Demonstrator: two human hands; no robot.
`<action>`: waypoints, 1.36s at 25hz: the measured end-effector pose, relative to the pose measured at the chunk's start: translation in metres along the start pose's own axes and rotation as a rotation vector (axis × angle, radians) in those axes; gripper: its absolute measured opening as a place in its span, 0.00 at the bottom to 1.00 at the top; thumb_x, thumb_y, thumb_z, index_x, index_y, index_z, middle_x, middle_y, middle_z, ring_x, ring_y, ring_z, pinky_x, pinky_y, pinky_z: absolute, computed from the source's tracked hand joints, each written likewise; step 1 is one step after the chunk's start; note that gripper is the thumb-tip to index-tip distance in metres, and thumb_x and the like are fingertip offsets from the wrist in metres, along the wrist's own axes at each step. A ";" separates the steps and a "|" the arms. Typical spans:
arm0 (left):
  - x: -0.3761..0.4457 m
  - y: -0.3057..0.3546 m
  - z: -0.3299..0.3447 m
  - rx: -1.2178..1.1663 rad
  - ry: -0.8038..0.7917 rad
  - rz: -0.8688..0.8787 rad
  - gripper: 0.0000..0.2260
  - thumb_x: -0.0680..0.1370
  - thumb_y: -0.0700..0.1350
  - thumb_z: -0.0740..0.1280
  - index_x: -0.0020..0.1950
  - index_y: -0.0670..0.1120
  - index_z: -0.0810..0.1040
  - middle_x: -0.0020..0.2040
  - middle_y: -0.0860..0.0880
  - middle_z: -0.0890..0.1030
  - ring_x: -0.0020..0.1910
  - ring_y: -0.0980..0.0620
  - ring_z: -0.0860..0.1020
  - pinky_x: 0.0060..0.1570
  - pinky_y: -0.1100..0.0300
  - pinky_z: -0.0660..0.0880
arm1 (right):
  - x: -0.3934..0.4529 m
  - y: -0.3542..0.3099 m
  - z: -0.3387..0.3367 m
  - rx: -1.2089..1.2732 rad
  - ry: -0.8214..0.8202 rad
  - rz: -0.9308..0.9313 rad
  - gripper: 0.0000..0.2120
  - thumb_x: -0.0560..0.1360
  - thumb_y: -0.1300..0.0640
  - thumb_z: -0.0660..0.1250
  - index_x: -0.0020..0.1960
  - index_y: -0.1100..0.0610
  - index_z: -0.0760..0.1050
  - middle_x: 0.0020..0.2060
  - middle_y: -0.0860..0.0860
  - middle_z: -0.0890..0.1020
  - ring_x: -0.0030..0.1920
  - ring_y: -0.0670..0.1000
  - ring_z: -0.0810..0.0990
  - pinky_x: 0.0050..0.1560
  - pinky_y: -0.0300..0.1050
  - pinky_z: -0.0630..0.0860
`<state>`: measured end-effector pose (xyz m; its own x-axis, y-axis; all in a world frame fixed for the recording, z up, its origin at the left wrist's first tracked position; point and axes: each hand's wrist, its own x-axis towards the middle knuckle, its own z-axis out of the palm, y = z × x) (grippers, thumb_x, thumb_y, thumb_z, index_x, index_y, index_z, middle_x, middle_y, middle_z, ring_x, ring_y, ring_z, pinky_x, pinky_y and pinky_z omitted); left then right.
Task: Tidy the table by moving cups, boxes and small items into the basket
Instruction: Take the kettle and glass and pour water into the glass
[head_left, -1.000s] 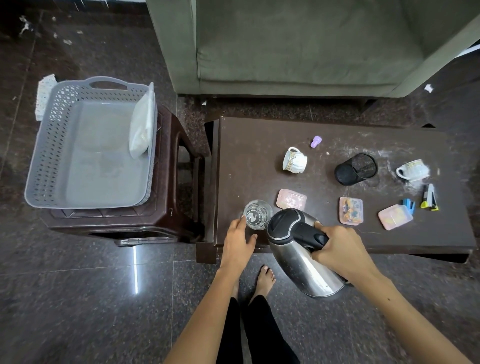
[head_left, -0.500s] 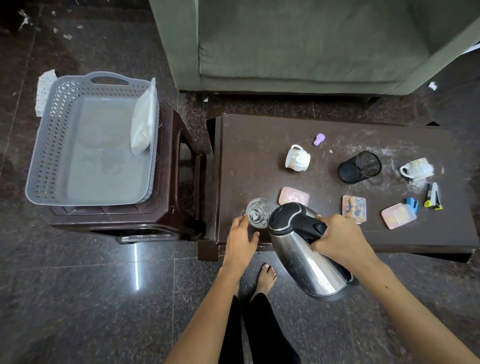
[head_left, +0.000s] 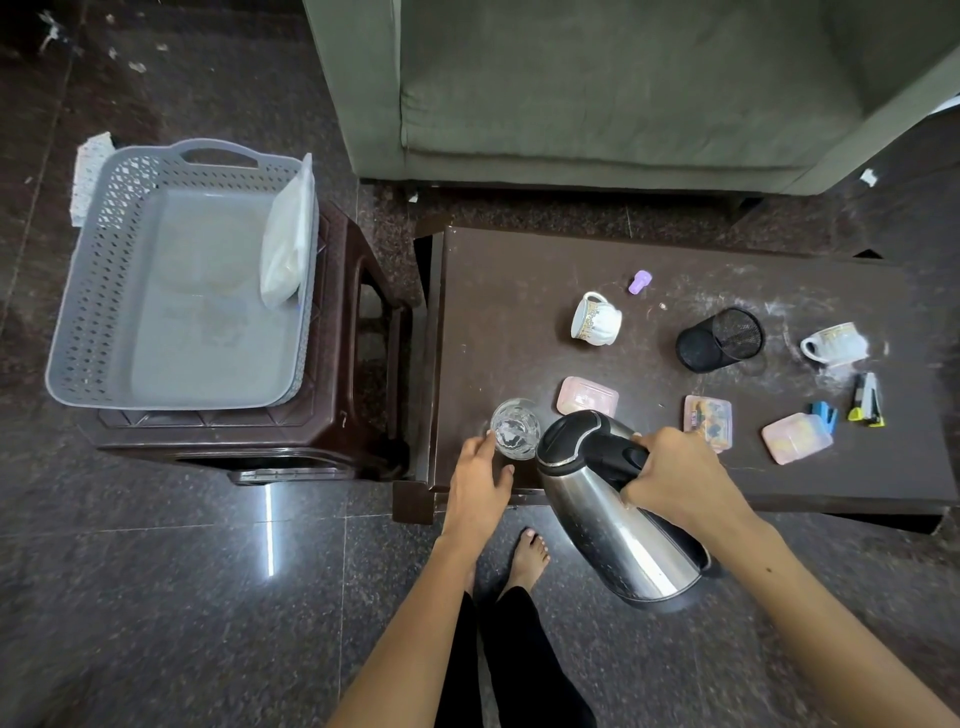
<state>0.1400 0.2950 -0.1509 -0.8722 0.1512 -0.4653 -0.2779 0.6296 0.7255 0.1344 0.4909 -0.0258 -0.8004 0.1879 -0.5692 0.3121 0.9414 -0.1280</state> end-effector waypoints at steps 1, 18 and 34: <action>-0.001 0.000 0.001 0.003 -0.003 -0.005 0.23 0.78 0.41 0.65 0.72 0.42 0.65 0.66 0.45 0.70 0.64 0.47 0.72 0.65 0.59 0.65 | 0.000 0.000 0.000 -0.002 -0.003 0.000 0.06 0.59 0.61 0.69 0.33 0.59 0.72 0.24 0.52 0.72 0.27 0.54 0.74 0.23 0.38 0.62; 0.002 -0.001 -0.003 0.236 -0.067 0.007 0.22 0.79 0.42 0.61 0.73 0.43 0.63 0.64 0.45 0.68 0.60 0.46 0.73 0.60 0.53 0.73 | 0.004 -0.003 -0.003 0.001 -0.019 0.032 0.07 0.59 0.62 0.69 0.35 0.61 0.72 0.25 0.54 0.73 0.29 0.57 0.76 0.25 0.37 0.63; 0.004 0.004 0.004 0.363 -0.089 -0.022 0.25 0.79 0.40 0.60 0.75 0.41 0.59 0.64 0.42 0.68 0.63 0.44 0.68 0.61 0.53 0.70 | 0.009 -0.006 -0.002 0.001 -0.031 0.037 0.09 0.57 0.60 0.70 0.35 0.62 0.73 0.27 0.55 0.75 0.29 0.57 0.77 0.25 0.38 0.65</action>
<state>0.1365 0.3010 -0.1518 -0.8246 0.1903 -0.5327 -0.1216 0.8601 0.4954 0.1244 0.4879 -0.0288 -0.7720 0.2141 -0.5985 0.3422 0.9335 -0.1074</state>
